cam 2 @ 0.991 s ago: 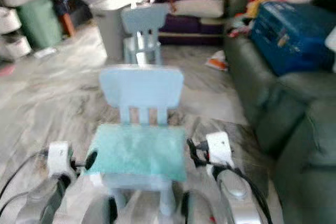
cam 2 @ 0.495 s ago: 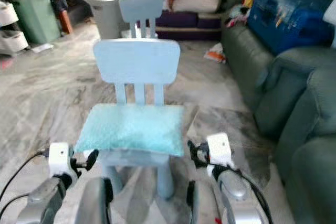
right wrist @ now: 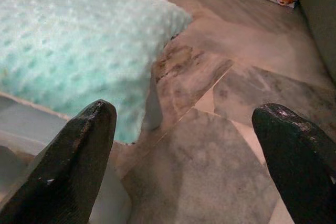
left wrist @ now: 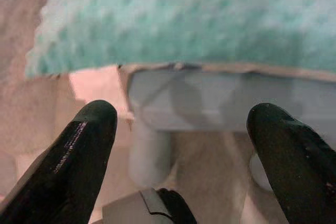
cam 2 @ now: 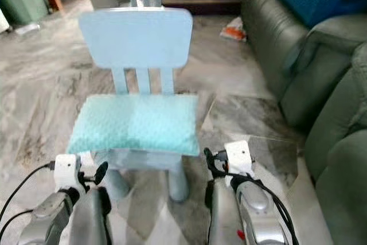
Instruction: Move the pillow to the sofa
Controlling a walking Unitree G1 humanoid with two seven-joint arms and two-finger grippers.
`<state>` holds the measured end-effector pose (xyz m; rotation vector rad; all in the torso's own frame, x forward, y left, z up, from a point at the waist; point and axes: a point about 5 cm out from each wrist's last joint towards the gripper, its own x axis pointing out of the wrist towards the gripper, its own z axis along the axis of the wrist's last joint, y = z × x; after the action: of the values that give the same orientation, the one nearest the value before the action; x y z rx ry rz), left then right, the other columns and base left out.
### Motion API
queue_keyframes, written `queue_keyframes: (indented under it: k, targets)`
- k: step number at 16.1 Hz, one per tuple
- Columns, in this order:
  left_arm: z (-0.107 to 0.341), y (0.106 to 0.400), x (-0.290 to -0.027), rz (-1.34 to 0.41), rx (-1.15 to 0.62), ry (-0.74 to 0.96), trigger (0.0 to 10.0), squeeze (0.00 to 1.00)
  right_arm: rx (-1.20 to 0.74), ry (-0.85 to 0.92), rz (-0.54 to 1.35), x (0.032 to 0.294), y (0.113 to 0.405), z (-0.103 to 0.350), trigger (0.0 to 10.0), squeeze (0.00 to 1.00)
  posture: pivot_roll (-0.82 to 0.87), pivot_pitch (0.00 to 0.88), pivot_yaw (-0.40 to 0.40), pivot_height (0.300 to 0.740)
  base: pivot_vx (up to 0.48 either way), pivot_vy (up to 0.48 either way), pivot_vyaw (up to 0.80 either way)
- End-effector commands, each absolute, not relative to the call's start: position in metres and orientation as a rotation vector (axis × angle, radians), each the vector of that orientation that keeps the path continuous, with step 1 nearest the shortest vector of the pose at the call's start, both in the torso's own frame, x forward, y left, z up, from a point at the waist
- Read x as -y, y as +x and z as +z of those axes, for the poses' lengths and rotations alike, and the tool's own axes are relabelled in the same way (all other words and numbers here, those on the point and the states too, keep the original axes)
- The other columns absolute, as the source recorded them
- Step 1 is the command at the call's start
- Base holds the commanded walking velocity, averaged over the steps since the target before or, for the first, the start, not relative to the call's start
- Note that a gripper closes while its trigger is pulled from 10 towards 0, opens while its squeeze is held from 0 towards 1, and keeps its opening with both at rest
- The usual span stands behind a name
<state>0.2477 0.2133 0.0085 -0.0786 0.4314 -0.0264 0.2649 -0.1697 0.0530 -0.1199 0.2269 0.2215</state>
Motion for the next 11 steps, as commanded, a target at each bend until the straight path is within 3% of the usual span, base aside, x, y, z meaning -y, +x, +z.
queue_keyframes:
  k: [1, 5, 11]
  targets:
    - [0.01, 0.248, -0.217, -0.021, -0.426, -0.052, 10.0, 0.0, -0.236, -0.12, 0.222, 0.169, 0.264, 0.051, 10.0, 0.0, -0.1, 0.0, 0.017, 0.376, 0.0, 0.0, 0.0]
    - [0.03, 0.258, -0.229, 0.059, -0.311, 0.038, 10.0, 0.0, -0.211, -0.115, 0.228, 0.168, 0.267, 0.056, 10.0, 0.0, -0.1, 0.0, 0.015, 0.341, 0.0, 0.0, 0.0]
    - [0.08, 0.289, -0.267, 0.216, -0.154, 0.065, 10.0, 0.0, -0.073, -0.108, 0.209, 0.169, 0.292, 0.097, 10.0, 0.0, -0.09, 0.0, 0.015, 0.341, 0.0, 0.0, 0.0]
